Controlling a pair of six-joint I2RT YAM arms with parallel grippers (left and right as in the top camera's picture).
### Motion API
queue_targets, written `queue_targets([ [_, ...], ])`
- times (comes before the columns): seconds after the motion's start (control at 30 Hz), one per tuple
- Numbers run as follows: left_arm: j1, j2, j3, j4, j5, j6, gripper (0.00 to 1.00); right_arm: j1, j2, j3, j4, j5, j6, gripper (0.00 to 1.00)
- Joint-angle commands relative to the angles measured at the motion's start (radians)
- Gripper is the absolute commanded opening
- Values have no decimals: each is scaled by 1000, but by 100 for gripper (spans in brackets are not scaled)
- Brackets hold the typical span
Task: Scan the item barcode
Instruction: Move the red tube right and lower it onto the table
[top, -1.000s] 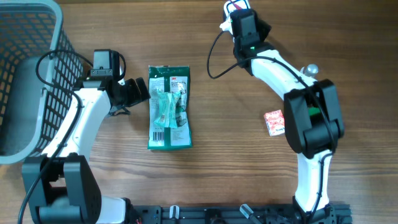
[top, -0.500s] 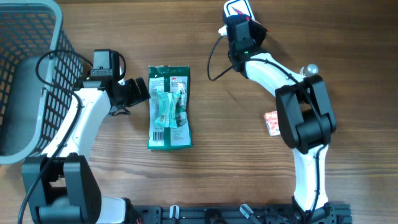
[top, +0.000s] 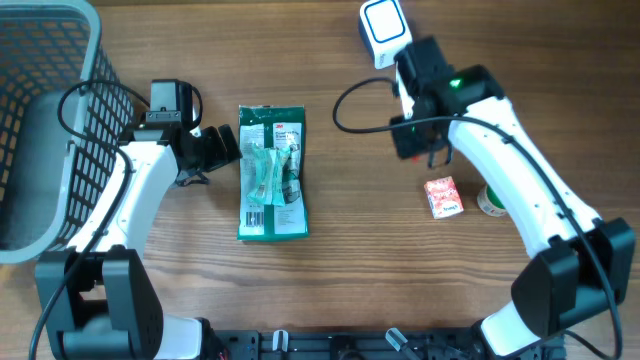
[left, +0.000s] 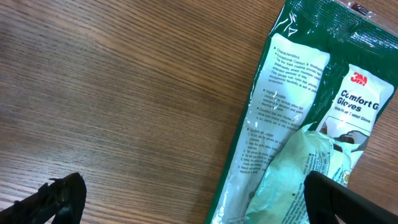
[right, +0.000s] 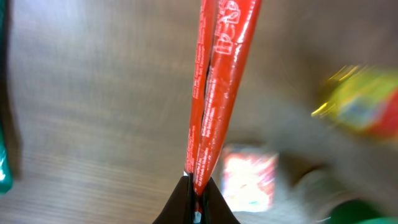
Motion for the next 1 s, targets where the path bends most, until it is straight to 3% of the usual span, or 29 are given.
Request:
queue_targets([
  [0.0,1,8,-3,0,-2,8,100,-1,15,-143,46,-94,114,6],
  [0.27,1,8,-3,0,-2,8,100,-2,15,-235,19,21,126,5],
  [0.4,1,8,-3,0,-2,8,100,-5,15,-235,-39,175,203,5],
  [0.77,1,8,-3,0,-2,8,100,-5,15,-321,-27,270,156,8],
  [0.87,1,8,-3,0,-2,8,100,-5,15,-360,18,269,140,13],
  [0.9,1,8,-3,0,-2,8,100,-5,15,-368,29,270,140,19],
  [0.93,1,8,-3,0,-2,8,100,-5,15,-377,41,270,140,34],
  [0.97,1,8,-3,0,-2,8,100,-5,15,-380,53,269,140,38],
])
